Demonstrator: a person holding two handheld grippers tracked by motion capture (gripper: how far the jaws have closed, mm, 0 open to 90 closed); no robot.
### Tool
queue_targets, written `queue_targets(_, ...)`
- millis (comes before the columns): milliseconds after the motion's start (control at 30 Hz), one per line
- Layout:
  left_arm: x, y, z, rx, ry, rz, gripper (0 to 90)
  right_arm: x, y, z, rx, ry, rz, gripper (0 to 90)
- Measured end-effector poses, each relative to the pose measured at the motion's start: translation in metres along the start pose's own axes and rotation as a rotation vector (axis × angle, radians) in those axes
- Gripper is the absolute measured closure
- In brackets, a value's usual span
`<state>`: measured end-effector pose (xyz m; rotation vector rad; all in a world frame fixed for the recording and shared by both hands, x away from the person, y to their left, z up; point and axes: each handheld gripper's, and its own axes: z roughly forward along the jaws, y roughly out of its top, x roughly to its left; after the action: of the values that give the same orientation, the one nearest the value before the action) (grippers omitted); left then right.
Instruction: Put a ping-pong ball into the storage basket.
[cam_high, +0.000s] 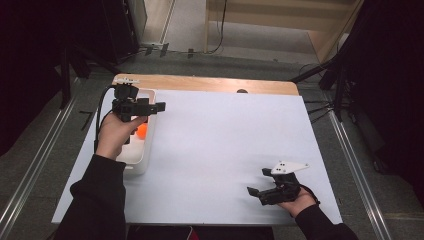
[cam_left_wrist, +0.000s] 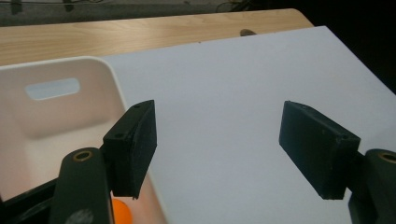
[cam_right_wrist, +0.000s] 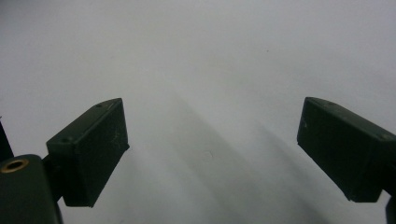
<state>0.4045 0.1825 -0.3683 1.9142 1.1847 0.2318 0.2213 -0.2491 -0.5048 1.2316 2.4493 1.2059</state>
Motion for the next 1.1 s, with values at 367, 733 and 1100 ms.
queue_targets(367,-0.011,-0.003,0.001,0.034,-0.081,0.060,28.0,0.000,0.000,0.000,0.000,0.000,-0.001,7.3)
queue_targets(733,-0.021,-0.014,0.004,0.066,-0.116,0.115,28.0,0.000,0.000,-0.001,-0.001,-0.001,0.000,7.3)
queue_targets(1100,-0.031,-0.022,-0.001,0.065,-0.158,0.142,27.9,0.000,0.000,-0.001,-0.001,-0.002,0.000,7.3)
